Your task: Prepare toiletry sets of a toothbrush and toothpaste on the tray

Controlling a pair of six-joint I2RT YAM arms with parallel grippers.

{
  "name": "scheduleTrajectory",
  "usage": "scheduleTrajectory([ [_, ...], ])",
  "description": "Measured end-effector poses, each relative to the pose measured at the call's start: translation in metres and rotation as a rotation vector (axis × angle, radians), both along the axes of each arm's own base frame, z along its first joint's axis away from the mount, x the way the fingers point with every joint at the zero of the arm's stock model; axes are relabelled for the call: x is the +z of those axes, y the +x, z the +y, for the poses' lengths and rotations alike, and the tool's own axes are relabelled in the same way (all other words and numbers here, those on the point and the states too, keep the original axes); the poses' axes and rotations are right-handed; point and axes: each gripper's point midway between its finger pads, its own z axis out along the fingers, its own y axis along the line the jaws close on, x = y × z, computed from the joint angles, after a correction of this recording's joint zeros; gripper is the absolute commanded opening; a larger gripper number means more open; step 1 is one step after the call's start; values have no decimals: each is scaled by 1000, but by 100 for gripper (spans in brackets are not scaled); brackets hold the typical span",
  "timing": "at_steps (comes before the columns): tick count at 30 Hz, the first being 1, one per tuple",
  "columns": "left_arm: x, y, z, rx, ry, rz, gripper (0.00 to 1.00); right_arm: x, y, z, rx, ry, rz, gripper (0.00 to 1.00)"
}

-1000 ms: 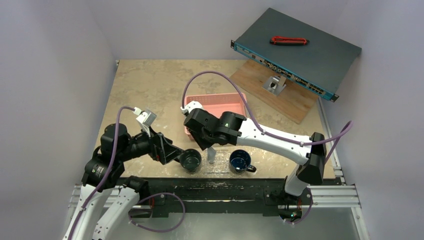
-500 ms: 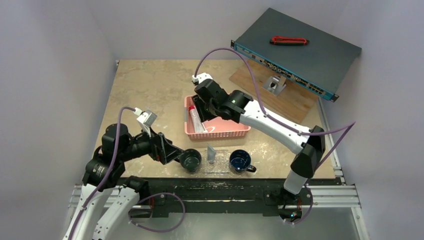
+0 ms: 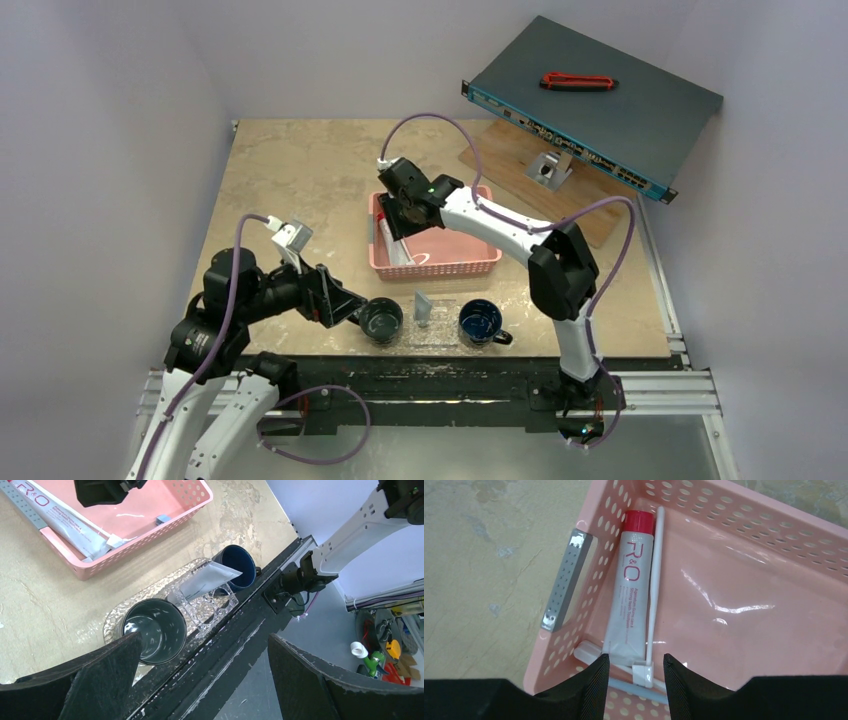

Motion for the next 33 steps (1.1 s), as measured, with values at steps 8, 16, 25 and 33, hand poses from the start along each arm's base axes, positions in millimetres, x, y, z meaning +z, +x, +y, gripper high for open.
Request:
scheduleTrajectory([
  [8,-2,-1,0,0,3,8,95,-32,13,9,4,1,55,46],
  [16,-2,-1,0,0,3,9,95,-53,22,23,13,12,79,47],
  [25,-2,0,0,0,4,11,95,-76,25,30,18,8,107,46],
  [33,-2,0,0,0,4,12,95,-91,27,33,19,7,126,37],
])
